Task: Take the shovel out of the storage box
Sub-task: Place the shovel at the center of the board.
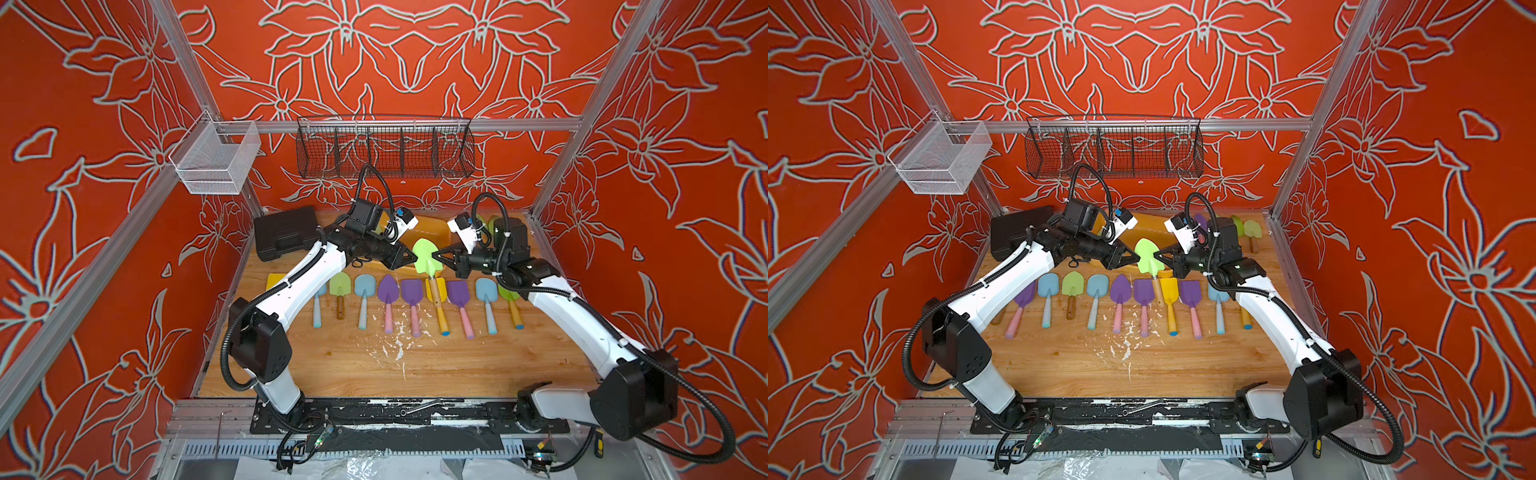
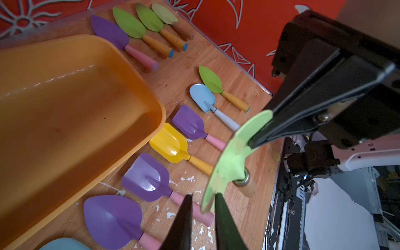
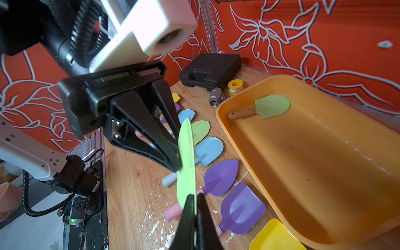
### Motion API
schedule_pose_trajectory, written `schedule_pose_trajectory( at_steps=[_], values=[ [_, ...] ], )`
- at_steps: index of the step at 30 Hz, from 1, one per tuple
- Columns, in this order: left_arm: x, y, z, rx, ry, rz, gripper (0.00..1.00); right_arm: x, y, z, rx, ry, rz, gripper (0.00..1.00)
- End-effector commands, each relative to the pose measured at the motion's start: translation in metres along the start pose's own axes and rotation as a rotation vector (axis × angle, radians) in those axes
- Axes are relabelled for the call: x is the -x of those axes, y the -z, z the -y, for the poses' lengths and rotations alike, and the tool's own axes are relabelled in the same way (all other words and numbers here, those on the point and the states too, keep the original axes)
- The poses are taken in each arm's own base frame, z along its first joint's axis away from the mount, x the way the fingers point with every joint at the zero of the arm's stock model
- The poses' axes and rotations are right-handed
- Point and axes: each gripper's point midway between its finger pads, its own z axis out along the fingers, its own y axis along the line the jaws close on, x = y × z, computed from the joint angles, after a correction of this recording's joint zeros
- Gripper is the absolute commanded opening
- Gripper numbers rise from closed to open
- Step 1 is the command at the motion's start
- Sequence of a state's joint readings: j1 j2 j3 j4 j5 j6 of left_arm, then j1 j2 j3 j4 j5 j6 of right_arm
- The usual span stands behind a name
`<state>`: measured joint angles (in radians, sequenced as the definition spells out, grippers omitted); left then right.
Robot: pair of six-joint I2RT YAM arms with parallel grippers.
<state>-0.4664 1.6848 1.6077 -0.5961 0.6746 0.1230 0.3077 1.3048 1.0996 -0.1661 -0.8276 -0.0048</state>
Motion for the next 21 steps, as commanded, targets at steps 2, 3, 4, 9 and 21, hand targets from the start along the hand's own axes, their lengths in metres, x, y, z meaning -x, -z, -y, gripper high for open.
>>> schedule_pose_trajectory(
  at_steps=[2,3,4,9,21],
  values=[
    [0.011,0.004,0.02,-0.111,-0.053,0.05,0.17,0.01,0.004,-0.012,0.039,0.07,0.036,0.0],
    [0.01,0.004,0.023,-0.124,-0.051,0.049,0.16,0.009,0.003,-0.011,0.039,0.065,0.034,0.0],
    [0.009,0.004,0.024,-0.136,-0.046,0.045,0.14,0.009,0.003,-0.01,0.039,0.063,0.034,0.0],
    [0.0,-0.002,0.031,-0.158,-0.038,0.005,0.07,0.008,0.001,-0.008,0.035,0.051,0.032,0.0],
    [0.005,-0.003,0.036,-0.191,-0.007,0.0,0.0,0.004,0.0,0.004,-0.027,0.013,0.016,0.09]
  ],
)
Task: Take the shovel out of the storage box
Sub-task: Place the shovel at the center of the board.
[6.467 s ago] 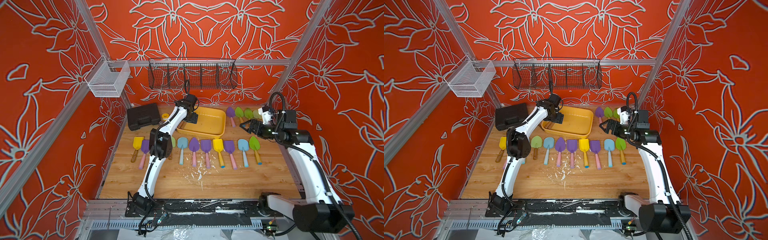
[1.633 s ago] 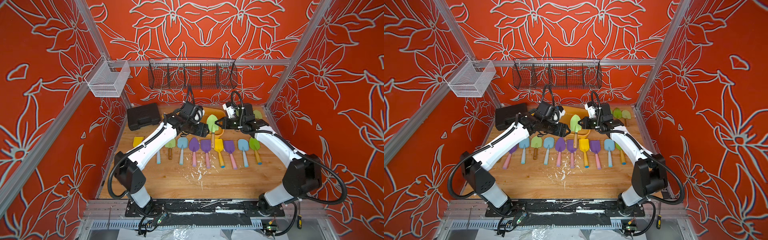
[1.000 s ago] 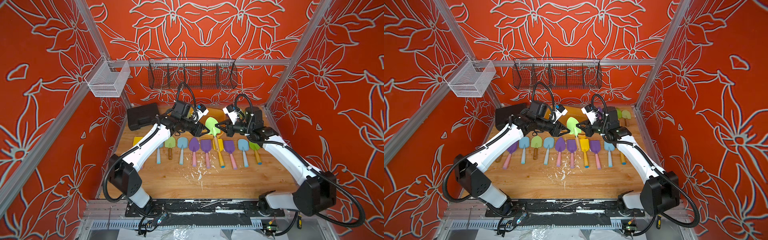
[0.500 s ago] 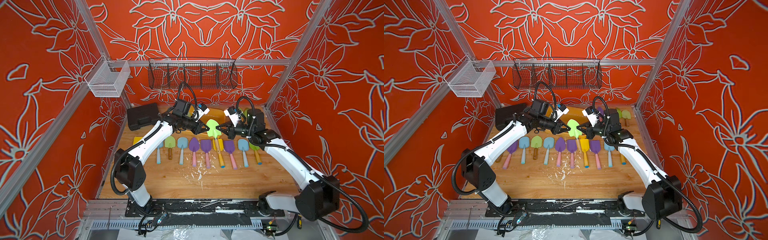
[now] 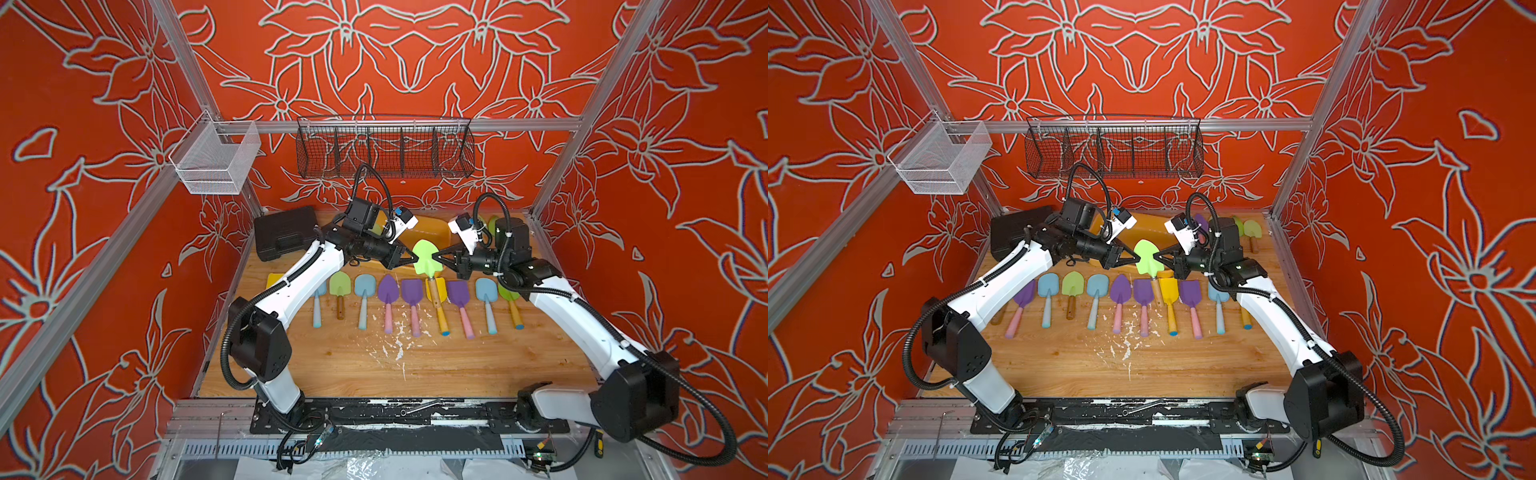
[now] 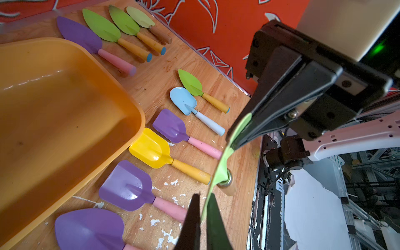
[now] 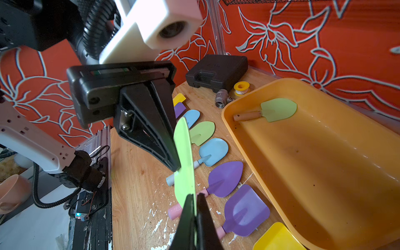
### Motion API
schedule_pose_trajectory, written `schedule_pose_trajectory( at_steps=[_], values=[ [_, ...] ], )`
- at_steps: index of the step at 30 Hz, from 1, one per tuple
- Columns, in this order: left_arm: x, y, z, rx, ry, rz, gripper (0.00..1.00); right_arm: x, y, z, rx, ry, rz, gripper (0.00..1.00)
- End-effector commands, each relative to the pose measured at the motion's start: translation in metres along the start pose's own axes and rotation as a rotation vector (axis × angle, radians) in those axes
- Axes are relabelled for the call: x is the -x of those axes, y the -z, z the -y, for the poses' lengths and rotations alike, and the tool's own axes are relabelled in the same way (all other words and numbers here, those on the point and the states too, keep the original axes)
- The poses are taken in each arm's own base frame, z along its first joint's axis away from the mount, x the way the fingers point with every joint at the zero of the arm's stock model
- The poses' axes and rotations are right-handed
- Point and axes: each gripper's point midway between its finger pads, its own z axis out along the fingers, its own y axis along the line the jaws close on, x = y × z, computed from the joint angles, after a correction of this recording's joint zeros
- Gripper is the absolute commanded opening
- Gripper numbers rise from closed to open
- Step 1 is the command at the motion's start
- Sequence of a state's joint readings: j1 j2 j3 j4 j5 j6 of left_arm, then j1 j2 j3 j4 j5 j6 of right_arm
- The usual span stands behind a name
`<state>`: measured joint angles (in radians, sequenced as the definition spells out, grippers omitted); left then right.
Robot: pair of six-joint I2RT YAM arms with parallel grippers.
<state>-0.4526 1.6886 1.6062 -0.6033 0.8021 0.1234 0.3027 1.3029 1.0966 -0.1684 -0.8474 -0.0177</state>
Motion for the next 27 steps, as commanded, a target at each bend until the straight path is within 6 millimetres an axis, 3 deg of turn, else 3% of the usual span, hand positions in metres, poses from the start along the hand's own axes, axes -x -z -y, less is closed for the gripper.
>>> schedule_pose_trajectory(
  at_steps=[1,5,11,15,19,27],
  values=[
    [0.005,-0.009,0.019,-0.068,-0.012,-0.009,0.0,0.004,-0.001,0.007,-0.048,0.001,0.014,0.15],
    [0.004,-0.012,0.011,-0.039,0.037,-0.024,0.0,0.001,-0.001,0.011,-0.077,-0.017,0.005,0.38],
    [-0.001,-0.014,-0.009,0.053,0.094,-0.041,0.0,-0.006,0.005,0.023,-0.167,-0.036,-0.014,0.61],
    [0.0,-0.013,-0.022,0.099,0.159,-0.037,0.0,-0.01,0.021,0.038,-0.32,-0.067,0.0,0.72],
    [-0.002,-0.015,-0.033,0.126,0.24,-0.054,0.0,-0.019,0.035,0.037,-0.381,-0.117,-0.018,0.74],
    [-0.003,-0.023,-0.043,0.145,0.337,-0.08,0.0,-0.069,0.034,0.032,-0.398,-0.301,-0.175,0.67]
  ],
)
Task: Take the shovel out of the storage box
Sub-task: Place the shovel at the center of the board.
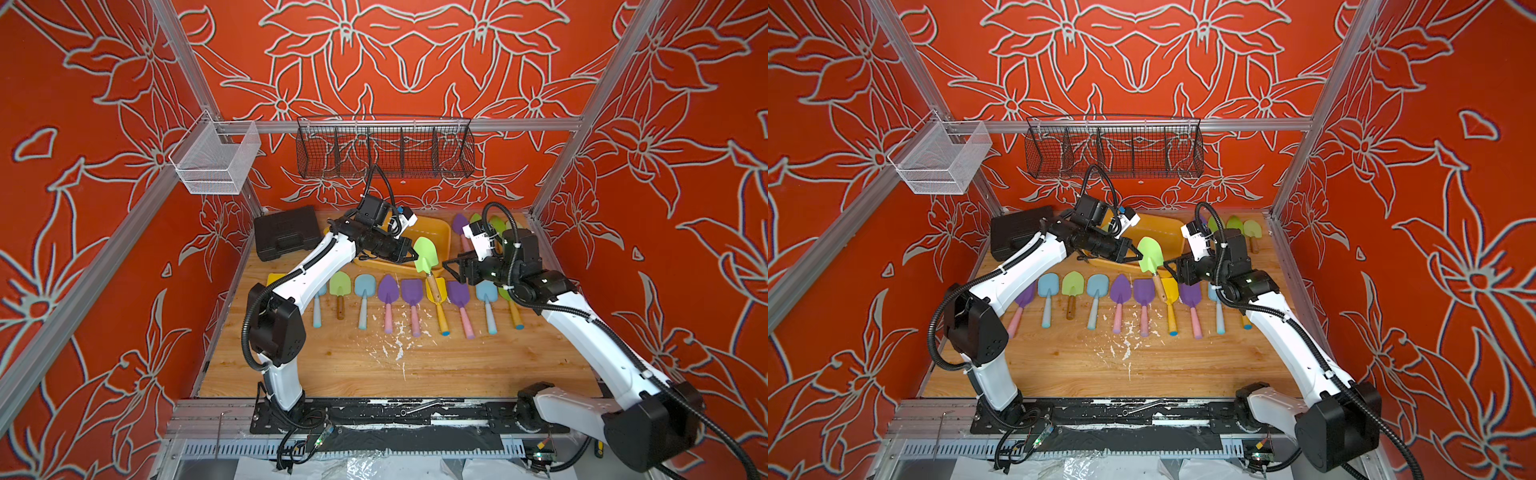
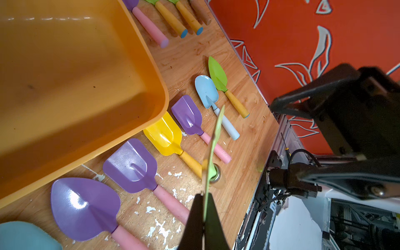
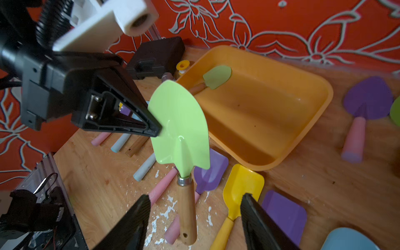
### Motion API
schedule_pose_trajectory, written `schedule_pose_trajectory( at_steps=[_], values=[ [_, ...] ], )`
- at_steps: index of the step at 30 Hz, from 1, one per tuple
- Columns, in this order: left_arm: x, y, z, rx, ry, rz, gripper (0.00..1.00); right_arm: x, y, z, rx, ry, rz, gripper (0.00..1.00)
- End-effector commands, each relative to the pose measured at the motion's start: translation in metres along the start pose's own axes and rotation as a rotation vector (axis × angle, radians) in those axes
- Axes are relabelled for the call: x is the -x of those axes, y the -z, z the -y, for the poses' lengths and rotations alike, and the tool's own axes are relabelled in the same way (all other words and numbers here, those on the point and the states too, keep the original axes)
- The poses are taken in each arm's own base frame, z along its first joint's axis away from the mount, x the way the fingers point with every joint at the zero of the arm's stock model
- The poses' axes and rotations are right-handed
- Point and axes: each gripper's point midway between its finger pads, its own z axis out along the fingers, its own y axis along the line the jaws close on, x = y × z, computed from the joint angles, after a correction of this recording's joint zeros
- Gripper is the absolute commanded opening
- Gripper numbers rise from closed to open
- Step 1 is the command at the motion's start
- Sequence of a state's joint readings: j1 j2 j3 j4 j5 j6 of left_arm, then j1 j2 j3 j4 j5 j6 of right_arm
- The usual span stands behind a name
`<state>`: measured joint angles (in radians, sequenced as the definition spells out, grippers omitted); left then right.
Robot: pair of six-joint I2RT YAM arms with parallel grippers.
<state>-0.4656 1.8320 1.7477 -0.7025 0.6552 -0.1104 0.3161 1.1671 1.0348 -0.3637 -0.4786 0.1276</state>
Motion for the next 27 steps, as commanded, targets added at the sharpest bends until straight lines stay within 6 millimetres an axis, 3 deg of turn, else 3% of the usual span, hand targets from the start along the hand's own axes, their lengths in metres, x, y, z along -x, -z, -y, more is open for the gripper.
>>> schedule_pose_trajectory(
  at_steps=[1,14,27],
  values=[
    [0.002,-0.001,-0.002,0.003,0.049,-0.01,0.0,-0.032,-0.005,0.005,-0.041,-0.078,-0.106,0.67],
    [0.002,-0.008,-0.006,0.001,0.09,-0.036,0.0,-0.062,-0.051,-0.002,-0.08,-0.047,-0.253,0.6],
    [0.0,-0.012,-0.009,0.005,0.113,-0.049,0.0,-0.068,-0.072,0.0,-0.099,-0.05,-0.272,0.43]
  ],
)
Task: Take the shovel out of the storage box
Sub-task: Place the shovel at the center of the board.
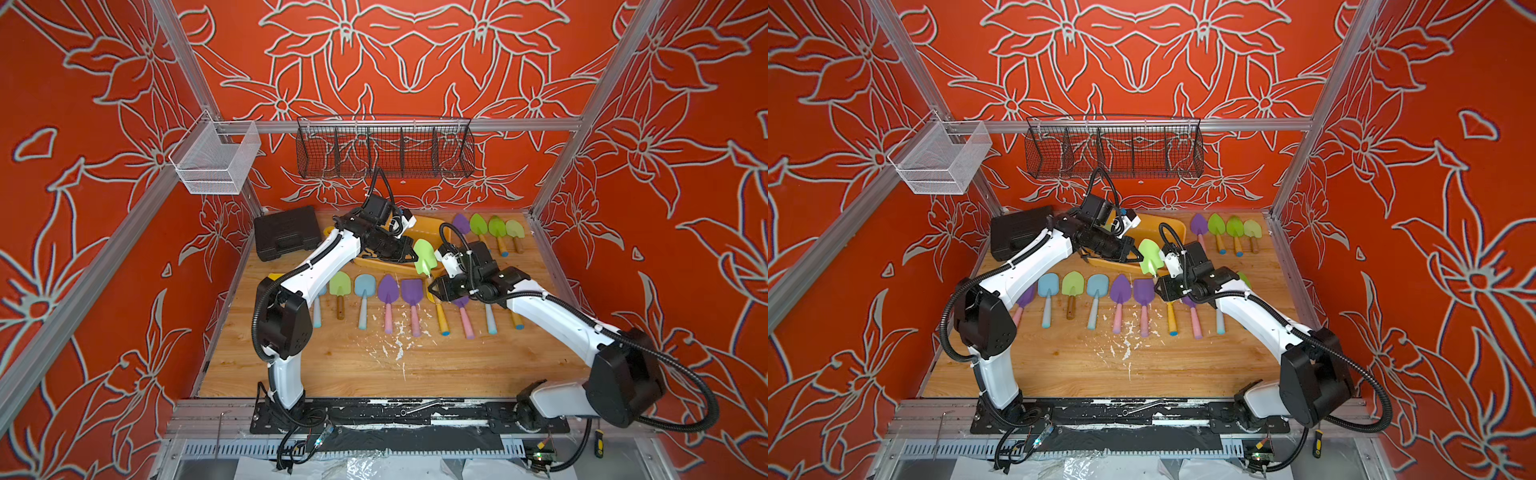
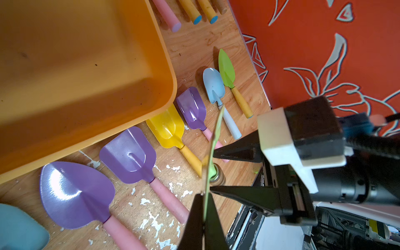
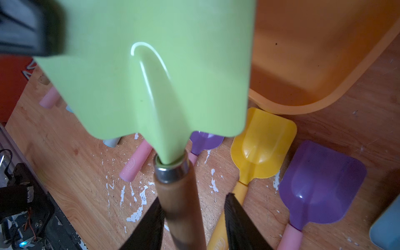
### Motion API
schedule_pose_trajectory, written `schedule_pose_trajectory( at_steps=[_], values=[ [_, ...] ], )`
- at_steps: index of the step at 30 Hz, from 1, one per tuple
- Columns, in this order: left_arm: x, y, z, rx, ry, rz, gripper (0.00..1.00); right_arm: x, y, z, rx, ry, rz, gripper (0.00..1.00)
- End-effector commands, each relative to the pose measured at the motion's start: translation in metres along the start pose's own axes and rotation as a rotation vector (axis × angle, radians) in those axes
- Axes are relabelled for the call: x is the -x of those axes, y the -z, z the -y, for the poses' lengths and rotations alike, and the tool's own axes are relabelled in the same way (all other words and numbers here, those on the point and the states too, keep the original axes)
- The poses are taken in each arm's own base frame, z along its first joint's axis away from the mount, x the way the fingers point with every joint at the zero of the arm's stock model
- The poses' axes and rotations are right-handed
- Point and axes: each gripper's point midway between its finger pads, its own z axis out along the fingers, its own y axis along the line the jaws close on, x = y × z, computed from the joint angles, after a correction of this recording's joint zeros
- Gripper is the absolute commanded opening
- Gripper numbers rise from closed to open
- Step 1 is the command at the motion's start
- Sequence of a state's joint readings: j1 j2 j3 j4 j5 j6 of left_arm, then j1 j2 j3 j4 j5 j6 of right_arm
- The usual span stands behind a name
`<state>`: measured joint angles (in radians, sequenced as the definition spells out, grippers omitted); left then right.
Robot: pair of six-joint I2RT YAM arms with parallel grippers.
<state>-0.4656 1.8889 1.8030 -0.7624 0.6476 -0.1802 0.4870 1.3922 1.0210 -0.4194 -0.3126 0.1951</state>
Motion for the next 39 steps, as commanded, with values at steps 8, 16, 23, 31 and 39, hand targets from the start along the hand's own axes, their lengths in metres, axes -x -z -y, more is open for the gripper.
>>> schedule_pose_trajectory(
  at_steps=[8,16,23,31,39],
  values=[
    [0.003,-0.005,-0.001,-0.013,0.012,-0.008,0.0,0.01,-0.001,-0.001,-0.027,0.004,0.025,0.3],
    [0.006,-0.005,0.003,-0.032,0.019,-0.003,0.0,0.007,0.0,-0.001,-0.026,-0.001,0.005,0.07],
    [0.014,0.006,0.002,0.003,0.026,0.046,0.56,0.002,0.004,0.002,-0.045,0.007,-0.006,0.0],
    [0.048,0.067,0.026,0.076,-0.039,0.249,0.86,0.001,0.027,0.033,-0.099,-0.003,0.004,0.0],
    [0.062,0.129,0.068,0.093,-0.174,0.416,0.97,-0.001,0.072,0.091,-0.219,-0.022,0.014,0.0]
  ],
)
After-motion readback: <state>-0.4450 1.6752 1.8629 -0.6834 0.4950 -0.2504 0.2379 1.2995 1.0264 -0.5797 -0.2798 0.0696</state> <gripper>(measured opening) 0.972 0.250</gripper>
